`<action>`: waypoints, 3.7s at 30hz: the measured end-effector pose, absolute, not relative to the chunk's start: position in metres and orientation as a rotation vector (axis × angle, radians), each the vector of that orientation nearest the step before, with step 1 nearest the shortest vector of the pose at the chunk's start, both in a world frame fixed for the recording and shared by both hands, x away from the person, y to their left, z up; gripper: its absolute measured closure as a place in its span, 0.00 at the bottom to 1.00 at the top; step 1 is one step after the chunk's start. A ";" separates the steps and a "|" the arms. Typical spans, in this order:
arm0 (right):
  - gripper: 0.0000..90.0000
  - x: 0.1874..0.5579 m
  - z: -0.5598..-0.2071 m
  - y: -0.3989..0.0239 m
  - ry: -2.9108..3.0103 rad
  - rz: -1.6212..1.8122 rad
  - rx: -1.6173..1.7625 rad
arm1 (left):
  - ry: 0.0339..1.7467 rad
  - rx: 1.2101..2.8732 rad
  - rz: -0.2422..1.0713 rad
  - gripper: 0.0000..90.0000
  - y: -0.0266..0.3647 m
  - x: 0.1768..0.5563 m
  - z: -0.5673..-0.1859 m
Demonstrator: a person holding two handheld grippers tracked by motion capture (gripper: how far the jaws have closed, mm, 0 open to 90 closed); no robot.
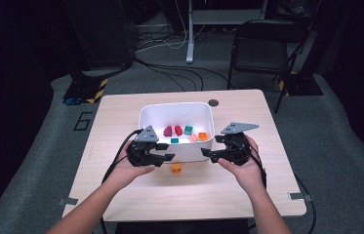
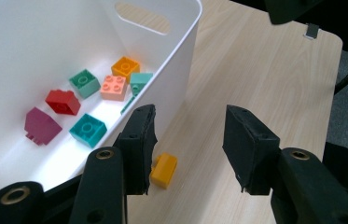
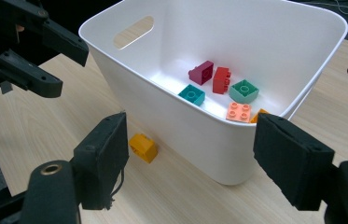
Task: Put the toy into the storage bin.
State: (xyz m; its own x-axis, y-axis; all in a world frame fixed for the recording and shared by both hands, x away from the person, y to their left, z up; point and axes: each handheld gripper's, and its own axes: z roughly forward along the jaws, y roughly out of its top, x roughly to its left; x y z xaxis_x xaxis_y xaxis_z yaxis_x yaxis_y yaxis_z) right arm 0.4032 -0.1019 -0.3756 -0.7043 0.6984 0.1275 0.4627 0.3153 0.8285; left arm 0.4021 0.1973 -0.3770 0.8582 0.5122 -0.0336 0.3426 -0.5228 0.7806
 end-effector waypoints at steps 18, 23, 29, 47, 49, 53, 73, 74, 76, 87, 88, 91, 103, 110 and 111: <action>0.29 0.403 -0.376 -0.101 2.331 1.329 1.051 | 0.658 2.206 0.253 0.60 0.202 0.397 -0.445; 0.29 0.403 -0.376 -0.101 2.329 1.331 1.054 | 0.683 2.205 0.248 0.60 0.201 0.398 -0.458; 0.29 0.402 -0.375 -0.101 2.327 1.333 1.056 | 0.705 2.219 0.241 0.58 0.198 0.402 -0.471; 0.29 0.402 -0.375 -0.101 2.326 1.334 1.055 | 0.741 2.246 0.194 0.58 0.184 0.408 -0.500; 0.29 0.402 -0.375 -0.101 2.326 1.334 1.053 | 0.730 2.249 0.178 0.58 0.181 0.406 -0.501; 0.29 0.402 -0.376 -0.102 2.325 1.334 1.056 | 0.704 2.269 0.185 0.59 0.175 0.402 -0.502; 0.29 0.402 -0.376 -0.101 2.329 1.335 1.054 | 0.759 2.269 0.296 0.59 0.158 0.413 -0.508; 0.29 0.402 -0.376 -0.101 2.328 1.337 1.053 | 0.763 2.269 0.297 0.60 0.157 0.414 -0.508; 0.29 0.402 -0.376 -0.101 2.328 1.337 1.054 | 0.761 2.267 0.302 0.61 0.156 0.415 -0.510; 0.29 0.403 -0.376 -0.102 2.327 1.341 1.052 | 0.774 2.270 0.298 0.75 0.155 0.415 -0.509; 0.29 0.403 -0.376 -0.102 2.327 1.341 1.053 | 0.774 2.265 0.295 0.75 0.155 0.414 -0.508; 0.29 0.403 -0.376 -0.102 2.328 1.340 1.054 | 0.756 2.270 0.280 0.75 0.156 0.412 -0.505; 0.29 0.403 -0.376 -0.102 2.329 1.339 1.055 | 0.675 2.281 0.200 0.75 0.159 0.405 -0.465; 0.29 0.403 -0.375 -0.103 2.324 1.341 1.055 | 0.647 2.257 0.181 0.75 0.163 0.403 -0.433; 0.29 0.403 -0.375 -0.103 2.323 1.341 1.054 | 0.639 2.253 0.186 0.75 0.163 0.403 -0.427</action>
State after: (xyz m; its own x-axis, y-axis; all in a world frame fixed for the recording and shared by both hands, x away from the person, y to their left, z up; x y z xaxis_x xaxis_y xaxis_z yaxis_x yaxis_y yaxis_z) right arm 0.4026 -0.1030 -0.3753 -0.7032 0.6995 0.1277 0.4605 0.3112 0.8313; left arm 0.4028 0.1630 -0.4273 0.8634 0.5003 -0.0647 0.3880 -0.5765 0.7191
